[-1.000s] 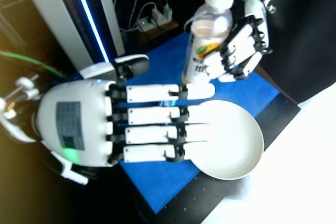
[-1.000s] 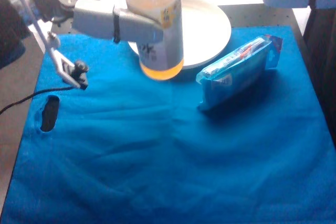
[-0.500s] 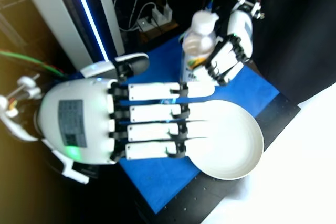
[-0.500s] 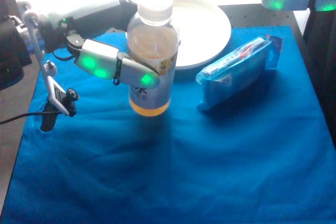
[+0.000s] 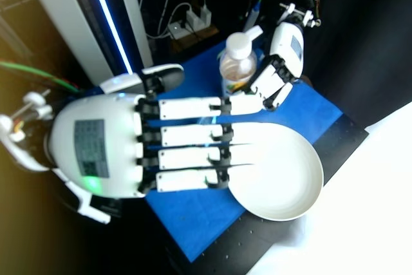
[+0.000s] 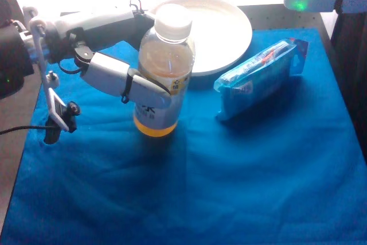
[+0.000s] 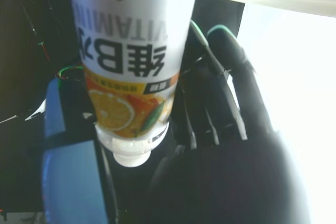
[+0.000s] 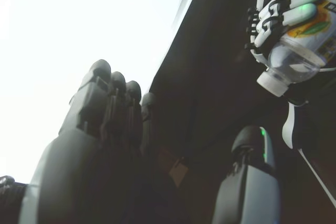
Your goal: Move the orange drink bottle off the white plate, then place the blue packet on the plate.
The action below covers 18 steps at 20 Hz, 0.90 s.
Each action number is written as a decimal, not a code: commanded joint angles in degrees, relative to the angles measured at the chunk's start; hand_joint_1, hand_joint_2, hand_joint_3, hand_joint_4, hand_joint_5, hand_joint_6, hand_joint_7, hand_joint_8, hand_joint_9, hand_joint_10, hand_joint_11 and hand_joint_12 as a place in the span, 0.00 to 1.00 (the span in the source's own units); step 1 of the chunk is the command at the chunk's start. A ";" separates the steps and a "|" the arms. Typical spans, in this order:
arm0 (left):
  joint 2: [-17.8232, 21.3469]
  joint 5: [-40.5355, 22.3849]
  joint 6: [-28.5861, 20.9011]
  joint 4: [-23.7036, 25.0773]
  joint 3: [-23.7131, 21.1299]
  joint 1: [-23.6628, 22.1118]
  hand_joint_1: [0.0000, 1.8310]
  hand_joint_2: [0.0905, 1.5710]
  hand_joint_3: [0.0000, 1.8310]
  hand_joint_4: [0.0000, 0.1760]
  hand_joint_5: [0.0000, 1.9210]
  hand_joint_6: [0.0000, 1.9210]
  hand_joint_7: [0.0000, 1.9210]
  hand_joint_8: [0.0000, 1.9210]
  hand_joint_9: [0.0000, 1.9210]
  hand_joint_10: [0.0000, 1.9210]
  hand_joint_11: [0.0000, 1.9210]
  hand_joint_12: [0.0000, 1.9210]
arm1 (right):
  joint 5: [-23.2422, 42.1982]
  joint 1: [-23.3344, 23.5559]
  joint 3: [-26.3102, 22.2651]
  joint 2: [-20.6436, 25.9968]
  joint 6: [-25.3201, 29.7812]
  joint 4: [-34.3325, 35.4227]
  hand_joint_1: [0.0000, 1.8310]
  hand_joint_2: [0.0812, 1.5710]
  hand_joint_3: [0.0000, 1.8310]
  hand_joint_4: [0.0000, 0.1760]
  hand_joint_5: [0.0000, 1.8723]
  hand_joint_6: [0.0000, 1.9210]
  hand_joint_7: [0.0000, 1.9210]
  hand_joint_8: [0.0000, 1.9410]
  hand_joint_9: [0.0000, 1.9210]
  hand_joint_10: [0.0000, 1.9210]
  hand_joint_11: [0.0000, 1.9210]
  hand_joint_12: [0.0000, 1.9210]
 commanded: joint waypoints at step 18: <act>8.25 -5.70 0.21 -3.36 -5.94 0.80 0.19 0.44 0.00 0.71 0.00 0.00 0.01 0.00 0.00 0.00 0.00 0.00 | 7.41 0.97 -1.78 1.37 0.44 -0.53 0.48 0.50 0.00 0.39 0.08 0.00 0.07 0.00 0.05 0.00 0.06 0.00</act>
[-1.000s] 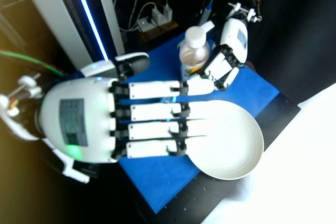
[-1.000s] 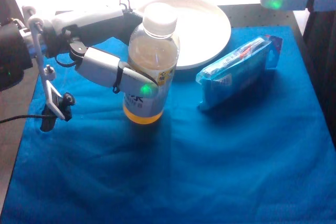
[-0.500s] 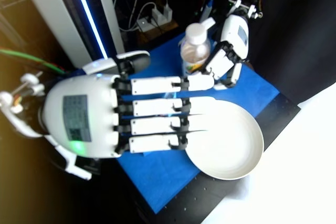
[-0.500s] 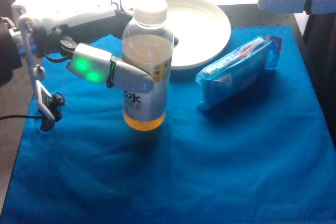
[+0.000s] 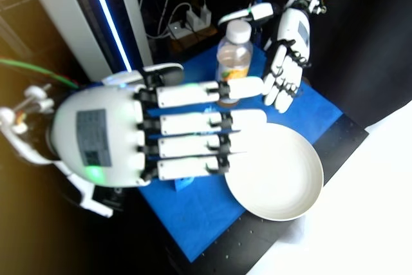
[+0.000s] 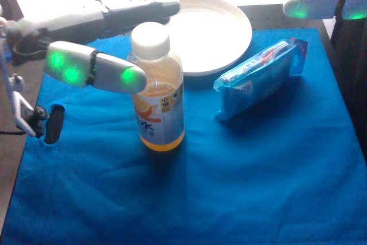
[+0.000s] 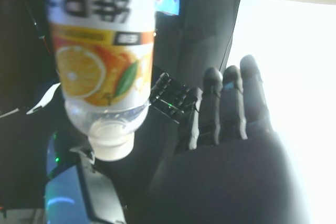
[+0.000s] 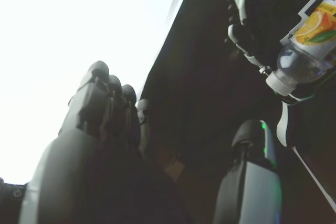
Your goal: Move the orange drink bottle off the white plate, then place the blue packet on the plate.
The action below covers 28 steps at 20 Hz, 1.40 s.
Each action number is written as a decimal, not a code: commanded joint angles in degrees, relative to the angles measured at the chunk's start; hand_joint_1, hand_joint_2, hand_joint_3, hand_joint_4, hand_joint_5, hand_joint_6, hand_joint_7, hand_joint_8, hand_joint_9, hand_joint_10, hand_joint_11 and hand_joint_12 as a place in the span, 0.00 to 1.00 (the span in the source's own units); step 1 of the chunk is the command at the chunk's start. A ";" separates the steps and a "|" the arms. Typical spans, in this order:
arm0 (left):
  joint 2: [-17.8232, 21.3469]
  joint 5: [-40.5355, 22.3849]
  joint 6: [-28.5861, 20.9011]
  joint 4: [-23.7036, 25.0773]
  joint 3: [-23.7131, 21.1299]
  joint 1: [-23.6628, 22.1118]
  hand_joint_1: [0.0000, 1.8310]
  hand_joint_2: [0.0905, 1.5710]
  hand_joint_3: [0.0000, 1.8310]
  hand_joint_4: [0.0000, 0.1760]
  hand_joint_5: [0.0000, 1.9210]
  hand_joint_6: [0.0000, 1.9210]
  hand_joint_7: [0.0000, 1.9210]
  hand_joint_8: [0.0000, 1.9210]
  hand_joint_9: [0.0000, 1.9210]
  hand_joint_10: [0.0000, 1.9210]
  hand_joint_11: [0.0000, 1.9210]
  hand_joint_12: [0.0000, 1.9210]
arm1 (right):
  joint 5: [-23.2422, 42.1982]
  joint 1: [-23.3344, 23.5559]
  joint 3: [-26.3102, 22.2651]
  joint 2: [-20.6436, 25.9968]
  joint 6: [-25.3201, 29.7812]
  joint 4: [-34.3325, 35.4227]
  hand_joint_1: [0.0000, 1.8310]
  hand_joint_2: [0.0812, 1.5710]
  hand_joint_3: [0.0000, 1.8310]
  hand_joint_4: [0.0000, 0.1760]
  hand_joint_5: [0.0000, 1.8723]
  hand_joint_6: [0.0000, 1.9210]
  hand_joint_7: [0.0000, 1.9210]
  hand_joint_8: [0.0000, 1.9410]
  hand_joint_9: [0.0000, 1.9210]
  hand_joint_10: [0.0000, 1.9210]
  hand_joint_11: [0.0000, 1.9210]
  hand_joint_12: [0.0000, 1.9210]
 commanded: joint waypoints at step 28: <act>8.74 -8.64 13.62 -21.03 -2.26 0.04 0.19 0.49 0.00 1.00 0.00 0.00 0.00 0.00 0.00 0.00 0.00 0.00 | -21.56 11.60 7.60 -5.92 24.29 -50.95 0.42 0.38 0.00 0.00 0.32 0.00 0.26 0.00 0.21 0.01 0.01 0.44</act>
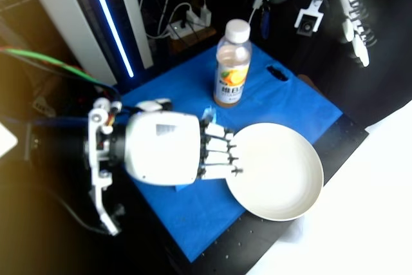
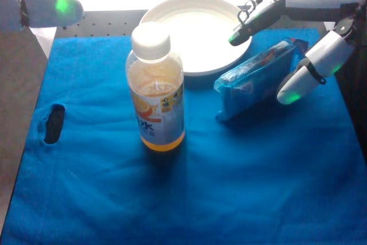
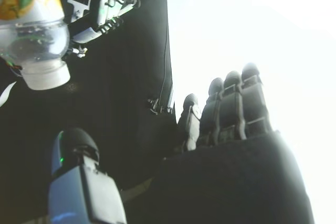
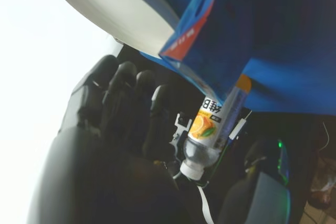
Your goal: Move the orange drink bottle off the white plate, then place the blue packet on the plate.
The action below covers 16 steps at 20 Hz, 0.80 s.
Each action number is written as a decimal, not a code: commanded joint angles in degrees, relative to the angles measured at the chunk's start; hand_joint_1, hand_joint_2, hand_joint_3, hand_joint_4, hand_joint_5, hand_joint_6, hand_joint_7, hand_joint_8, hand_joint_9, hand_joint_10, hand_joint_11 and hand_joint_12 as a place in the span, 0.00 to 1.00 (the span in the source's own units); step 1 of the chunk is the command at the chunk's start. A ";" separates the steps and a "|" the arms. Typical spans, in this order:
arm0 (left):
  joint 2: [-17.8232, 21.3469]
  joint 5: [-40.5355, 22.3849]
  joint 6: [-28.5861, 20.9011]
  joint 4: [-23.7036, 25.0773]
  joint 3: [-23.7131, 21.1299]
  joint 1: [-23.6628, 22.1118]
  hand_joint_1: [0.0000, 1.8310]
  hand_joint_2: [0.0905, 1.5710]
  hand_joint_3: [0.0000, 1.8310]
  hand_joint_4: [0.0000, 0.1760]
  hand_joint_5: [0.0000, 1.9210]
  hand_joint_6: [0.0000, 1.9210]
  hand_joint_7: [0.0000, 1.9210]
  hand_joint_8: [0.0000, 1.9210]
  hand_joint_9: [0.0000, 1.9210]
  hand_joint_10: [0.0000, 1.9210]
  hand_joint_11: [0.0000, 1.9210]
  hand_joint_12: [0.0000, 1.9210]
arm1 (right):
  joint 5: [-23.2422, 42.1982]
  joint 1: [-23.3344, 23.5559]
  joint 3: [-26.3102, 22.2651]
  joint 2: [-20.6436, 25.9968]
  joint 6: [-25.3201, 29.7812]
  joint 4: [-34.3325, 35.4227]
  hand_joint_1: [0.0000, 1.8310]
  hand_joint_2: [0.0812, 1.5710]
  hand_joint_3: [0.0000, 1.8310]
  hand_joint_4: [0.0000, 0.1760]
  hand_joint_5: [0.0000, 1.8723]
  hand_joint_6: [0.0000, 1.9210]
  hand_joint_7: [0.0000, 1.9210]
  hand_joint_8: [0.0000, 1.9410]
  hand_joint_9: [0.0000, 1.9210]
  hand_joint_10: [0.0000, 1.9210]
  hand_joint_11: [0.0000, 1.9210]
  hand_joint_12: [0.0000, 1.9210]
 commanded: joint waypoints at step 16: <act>1.15 -8.33 0.76 -3.23 -1.29 -0.25 0.17 0.52 0.01 1.00 0.00 0.00 0.00 0.00 0.00 0.00 0.05 0.03 | -0.01 0.95 2.24 -4.63 0.33 -0.45 0.75 0.65 0.00 0.00 0.46 0.00 0.56 0.44 0.37 0.53 0.23 0.75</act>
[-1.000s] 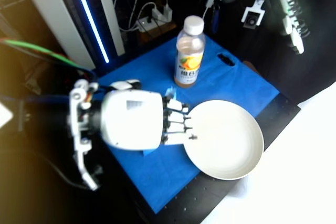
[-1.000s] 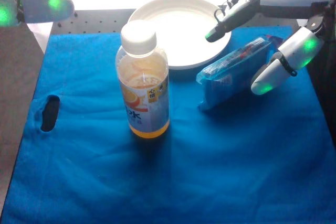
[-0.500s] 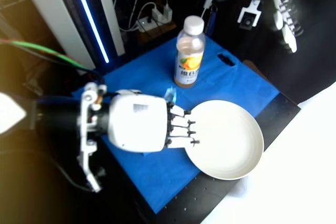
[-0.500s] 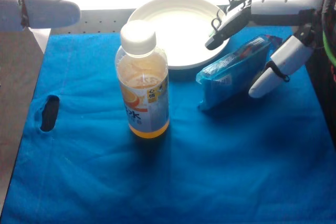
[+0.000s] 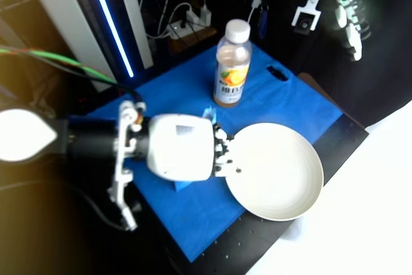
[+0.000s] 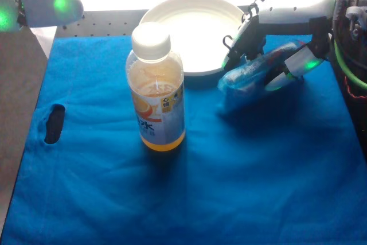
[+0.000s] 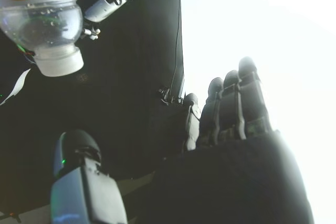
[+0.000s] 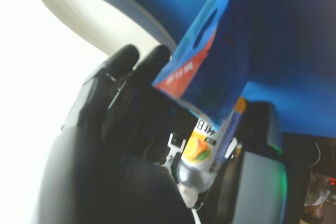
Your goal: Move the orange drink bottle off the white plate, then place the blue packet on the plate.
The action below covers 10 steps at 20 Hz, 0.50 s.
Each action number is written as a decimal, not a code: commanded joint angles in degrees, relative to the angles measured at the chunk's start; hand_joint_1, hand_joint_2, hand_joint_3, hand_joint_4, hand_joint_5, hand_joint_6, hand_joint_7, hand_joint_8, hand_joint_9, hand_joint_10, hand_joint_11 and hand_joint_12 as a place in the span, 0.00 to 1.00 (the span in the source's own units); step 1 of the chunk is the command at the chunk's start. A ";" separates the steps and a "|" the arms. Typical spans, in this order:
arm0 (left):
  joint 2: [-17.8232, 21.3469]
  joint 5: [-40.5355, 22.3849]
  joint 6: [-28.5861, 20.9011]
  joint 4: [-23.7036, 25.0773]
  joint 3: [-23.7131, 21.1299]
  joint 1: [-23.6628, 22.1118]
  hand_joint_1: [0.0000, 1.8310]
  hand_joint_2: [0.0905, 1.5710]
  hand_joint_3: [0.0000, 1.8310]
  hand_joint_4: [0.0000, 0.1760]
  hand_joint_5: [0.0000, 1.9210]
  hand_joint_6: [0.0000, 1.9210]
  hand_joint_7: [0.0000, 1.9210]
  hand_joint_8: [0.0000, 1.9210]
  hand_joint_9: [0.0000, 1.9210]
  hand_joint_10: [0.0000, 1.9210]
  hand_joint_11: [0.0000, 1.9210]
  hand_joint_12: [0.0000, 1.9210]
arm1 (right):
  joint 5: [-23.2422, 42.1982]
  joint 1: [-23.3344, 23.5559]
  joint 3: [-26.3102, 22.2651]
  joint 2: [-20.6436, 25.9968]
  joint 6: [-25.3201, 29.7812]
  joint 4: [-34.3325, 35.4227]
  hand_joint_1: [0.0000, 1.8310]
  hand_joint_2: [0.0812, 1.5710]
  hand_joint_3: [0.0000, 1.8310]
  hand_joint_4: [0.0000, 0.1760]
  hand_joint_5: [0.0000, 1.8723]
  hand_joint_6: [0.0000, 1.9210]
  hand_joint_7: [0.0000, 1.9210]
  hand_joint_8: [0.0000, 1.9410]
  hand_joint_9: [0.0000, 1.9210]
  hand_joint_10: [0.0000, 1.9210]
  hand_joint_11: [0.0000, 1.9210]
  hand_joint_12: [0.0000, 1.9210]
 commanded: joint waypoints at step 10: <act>0.08 -4.87 -0.21 -3.20 -0.02 0.32 0.17 0.51 0.00 0.84 0.00 0.00 0.00 0.00 0.00 0.00 0.05 0.05 | 2.52 0.99 -0.54 0.29 0.18 3.54 0.69 0.69 0.00 0.00 0.53 0.35 0.53 0.60 0.50 0.50 0.38 0.75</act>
